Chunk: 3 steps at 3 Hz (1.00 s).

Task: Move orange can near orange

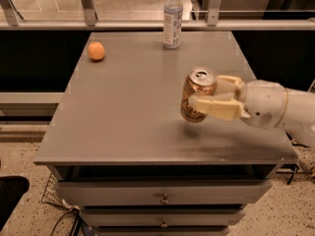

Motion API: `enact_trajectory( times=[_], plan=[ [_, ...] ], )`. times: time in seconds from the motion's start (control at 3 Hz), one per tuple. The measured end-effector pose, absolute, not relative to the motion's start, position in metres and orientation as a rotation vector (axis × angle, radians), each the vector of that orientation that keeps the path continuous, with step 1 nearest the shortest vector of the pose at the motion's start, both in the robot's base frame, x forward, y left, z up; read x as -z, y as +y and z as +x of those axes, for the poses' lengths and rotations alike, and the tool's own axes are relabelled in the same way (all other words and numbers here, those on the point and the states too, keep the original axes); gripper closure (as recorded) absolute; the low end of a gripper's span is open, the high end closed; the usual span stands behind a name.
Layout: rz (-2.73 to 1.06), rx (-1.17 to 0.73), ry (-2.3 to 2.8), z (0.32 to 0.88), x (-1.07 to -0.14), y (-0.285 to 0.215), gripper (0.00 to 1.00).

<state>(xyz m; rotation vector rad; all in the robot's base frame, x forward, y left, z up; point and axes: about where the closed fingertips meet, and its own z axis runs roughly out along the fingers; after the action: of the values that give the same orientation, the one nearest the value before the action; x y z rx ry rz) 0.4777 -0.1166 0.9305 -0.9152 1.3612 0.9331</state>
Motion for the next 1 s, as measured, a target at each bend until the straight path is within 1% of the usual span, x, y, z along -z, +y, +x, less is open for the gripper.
enact_trajectory(
  times=[0.67, 1.0],
  plan=[
    [-1.004, -0.972, 1.308, 0.569, -1.006, -0.016, 1.0],
    [-1.034, -0.984, 1.307, 0.61, -1.009, 0.037, 1.0]
  ],
)
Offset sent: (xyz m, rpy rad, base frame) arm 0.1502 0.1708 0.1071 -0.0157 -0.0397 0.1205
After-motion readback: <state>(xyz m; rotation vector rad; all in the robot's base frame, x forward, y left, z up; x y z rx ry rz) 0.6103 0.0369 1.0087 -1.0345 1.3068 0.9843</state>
